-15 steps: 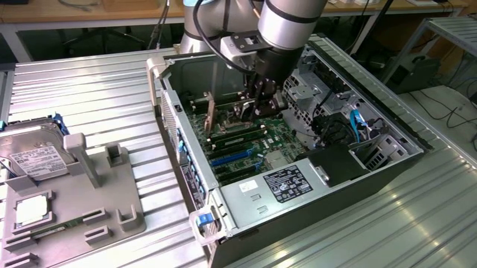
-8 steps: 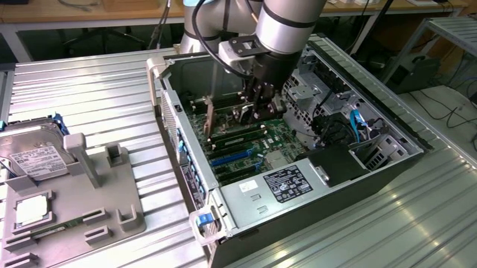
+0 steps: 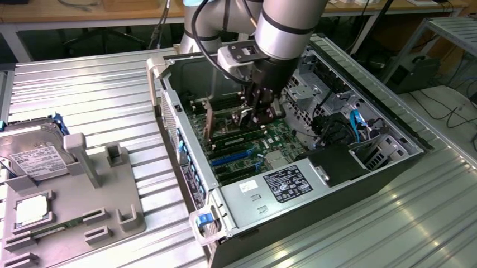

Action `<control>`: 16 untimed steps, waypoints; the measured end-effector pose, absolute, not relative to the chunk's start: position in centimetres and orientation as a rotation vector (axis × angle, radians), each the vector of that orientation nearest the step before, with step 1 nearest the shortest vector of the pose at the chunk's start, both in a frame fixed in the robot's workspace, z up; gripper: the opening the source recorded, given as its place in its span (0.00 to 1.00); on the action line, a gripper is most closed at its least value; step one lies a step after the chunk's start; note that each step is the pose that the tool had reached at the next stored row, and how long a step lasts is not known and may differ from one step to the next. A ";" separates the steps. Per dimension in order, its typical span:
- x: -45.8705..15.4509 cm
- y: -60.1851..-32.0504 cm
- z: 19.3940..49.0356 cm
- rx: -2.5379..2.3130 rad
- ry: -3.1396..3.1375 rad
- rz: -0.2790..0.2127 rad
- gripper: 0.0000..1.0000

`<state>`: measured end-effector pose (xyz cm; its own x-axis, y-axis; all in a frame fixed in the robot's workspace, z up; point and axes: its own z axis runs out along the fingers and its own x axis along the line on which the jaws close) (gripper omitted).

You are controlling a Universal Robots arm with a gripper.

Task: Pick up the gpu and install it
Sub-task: 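Insert the gpu into the slot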

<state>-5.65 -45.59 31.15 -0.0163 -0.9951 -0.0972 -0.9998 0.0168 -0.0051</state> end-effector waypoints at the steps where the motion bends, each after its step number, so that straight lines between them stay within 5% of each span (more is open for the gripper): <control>1: -5.7 -45.7 31.1 -2.151 2.187 0.099 0.28; 16: -6.5 -46.5 30.3 -2.156 2.192 0.088 0.28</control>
